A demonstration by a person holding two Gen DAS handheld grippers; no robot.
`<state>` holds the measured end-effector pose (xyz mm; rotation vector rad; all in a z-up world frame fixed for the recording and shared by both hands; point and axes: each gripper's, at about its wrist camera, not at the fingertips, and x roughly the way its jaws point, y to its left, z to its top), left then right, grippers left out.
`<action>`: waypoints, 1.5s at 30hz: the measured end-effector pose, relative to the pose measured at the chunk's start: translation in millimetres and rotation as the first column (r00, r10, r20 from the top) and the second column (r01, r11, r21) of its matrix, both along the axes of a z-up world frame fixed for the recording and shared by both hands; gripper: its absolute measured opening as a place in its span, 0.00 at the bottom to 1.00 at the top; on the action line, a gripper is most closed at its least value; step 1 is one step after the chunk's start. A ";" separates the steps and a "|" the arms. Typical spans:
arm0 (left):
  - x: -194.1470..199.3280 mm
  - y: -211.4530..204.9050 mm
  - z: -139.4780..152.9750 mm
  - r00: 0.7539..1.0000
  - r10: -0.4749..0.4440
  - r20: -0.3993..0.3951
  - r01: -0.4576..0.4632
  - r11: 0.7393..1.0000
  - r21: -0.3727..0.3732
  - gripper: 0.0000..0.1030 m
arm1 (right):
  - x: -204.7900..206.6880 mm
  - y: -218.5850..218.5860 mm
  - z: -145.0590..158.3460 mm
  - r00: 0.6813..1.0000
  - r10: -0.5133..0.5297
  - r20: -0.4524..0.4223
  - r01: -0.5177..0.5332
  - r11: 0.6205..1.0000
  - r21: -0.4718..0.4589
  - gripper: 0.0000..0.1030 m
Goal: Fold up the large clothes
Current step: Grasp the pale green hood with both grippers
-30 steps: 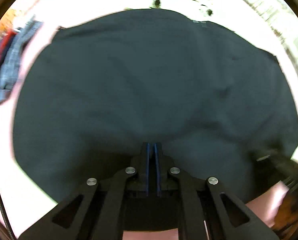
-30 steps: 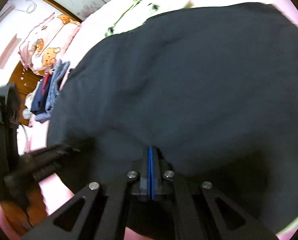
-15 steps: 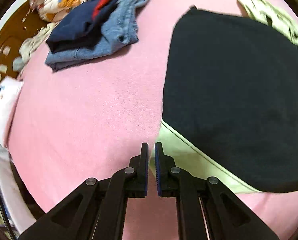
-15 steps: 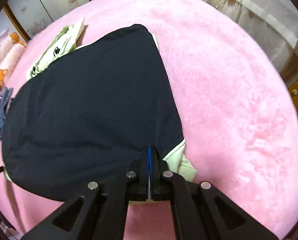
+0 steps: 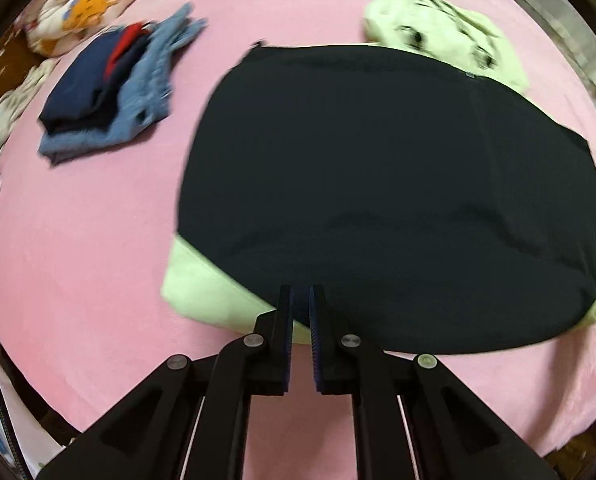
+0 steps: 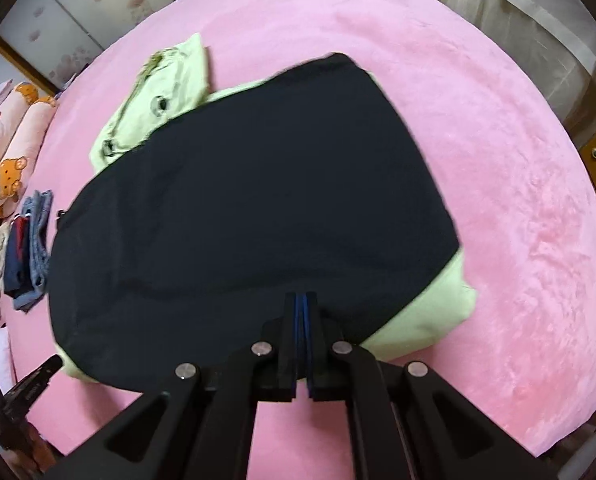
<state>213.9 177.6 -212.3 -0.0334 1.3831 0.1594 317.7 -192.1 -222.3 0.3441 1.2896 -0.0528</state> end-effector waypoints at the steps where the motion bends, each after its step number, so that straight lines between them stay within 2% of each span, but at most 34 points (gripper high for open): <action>1: 3.2 -6.9 1.3 1.000 -0.016 -0.013 0.016 1.000 -0.004 0.08 | 2.5 3.5 0.3 1.000 0.004 0.002 -0.004 1.000 0.004 0.02; 4: 23.5 -21.4 3.9 0.997 -0.057 -0.058 0.054 0.998 -0.044 0.11 | 22.4 18.3 6.1 1.000 0.018 0.008 -0.019 0.998 0.067 0.03; 5: 32.5 -25.2 6.1 0.995 -0.073 -0.073 0.069 0.996 -0.061 0.14 | 29.7 21.0 6.9 1.000 0.022 0.010 -0.023 0.996 0.092 0.05; 6: 44.7 -28.3 7.7 0.992 -0.098 -0.085 0.091 0.992 -0.082 0.22 | 41.6 24.2 8.4 0.999 0.034 0.013 -0.035 0.992 0.124 0.06; 7: 55.0 -32.3 10.4 0.989 -0.113 -0.100 0.102 0.989 -0.104 0.26 | 47.8 25.3 9.9 0.999 0.042 0.016 -0.044 0.990 0.137 0.11; 8: 67.8 -35.9 14.0 0.984 -0.139 -0.112 0.127 0.986 -0.106 0.32 | 59.8 28.2 12.4 0.998 0.057 0.022 -0.060 0.987 0.151 0.18; 10: 92.2 -41.6 21.1 0.976 -0.180 -0.126 0.170 0.982 -0.088 0.32 | 85.9 34.4 17.1 0.996 0.087 0.020 -0.089 0.981 0.171 0.29; 13: 134.3 -48.0 30.2 0.960 -0.238 -0.145 0.232 0.971 -0.058 0.36 | 120.6 40.7 21.3 0.994 0.112 -0.009 -0.107 0.971 0.212 0.31; 15: 162.7 -54.2 37.9 0.948 -0.275 -0.161 0.274 0.961 -0.032 0.59 | 152.7 47.2 24.5 0.991 0.134 -0.023 -0.125 0.963 0.239 0.33; 17: 197.9 -53.8 39.0 0.932 -0.318 -0.172 0.325 0.946 0.010 0.65 | 177.0 50.0 27.3 0.989 0.140 -0.037 -0.127 0.962 0.242 0.43; 19: 228.5 -56.9 37.8 0.914 -0.355 -0.195 0.368 0.929 0.034 0.66 | 206.8 53.7 23.8 0.987 0.144 -0.074 -0.123 0.965 0.232 0.46; 21: 260.7 -51.8 28.5 0.902 -0.362 -0.233 0.384 0.922 0.052 0.67 | 239.5 56.7 17.9 0.981 0.136 -0.138 -0.109 0.976 0.189 0.46; 23: 291.3 -48.9 18.5 0.894 -0.362 -0.263 0.391 0.918 0.067 0.68 | 274.2 57.9 9.9 0.975 0.135 -0.175 -0.100 0.975 0.196 0.46; 26: 336.9 -45.4 -1.0 0.888 -0.354 -0.293 0.396 0.913 0.095 0.68 | 321.5 59.2 0.7 0.975 0.130 -0.182 -0.100 0.981 0.169 0.46; 28: 366.1 -40.9 -14.9 0.893 -0.342 -0.293 0.384 0.918 0.098 0.68 | 350.3 59.3 -6.6 0.977 0.124 -0.172 -0.102 0.986 0.133 0.46; 31: 402.6 -30.7 -29.8 0.917 -0.301 -0.263 0.325 0.944 0.052 0.68 | 382.9 56.3 -17.6 0.983 0.100 -0.157 -0.086 0.992 0.090 0.46; 33: 423.0 -24.2 -37.1 0.938 -0.279 -0.208 0.279 0.960 -0.029 0.68 | 400.8 55.1 -24.3 0.989 0.095 -0.114 -0.085 0.993 0.088 0.46; 35: 437.1 -20.1 -44.5 0.953 -0.260 -0.157 0.247 0.964 -0.095 0.68 | 411.8 55.6 -33.1 0.991 0.104 -0.083 -0.095 0.990 0.103 0.46; 39: 458.8 -18.9 -60.0 0.971 -0.237 -0.045 0.228 0.962 -0.150 0.61 | 424.9 60.0 -49.4 0.988 0.155 -0.010 -0.153 0.982 0.107 0.46; 42: 470.7 -19.5 -68.3 0.976 -0.213 0.048 0.219 0.957 -0.189 0.61 | 435.0 58.7 -62.4 0.981 0.184 0.064 -0.193 0.960 0.204 0.46; 45: 481.3 -23.2 -80.3 0.974 -0.208 0.094 0.226 0.936 -0.270 0.59 | 441.9 57.1 -75.6 0.976 0.196 0.096 -0.217 0.919 0.329 0.46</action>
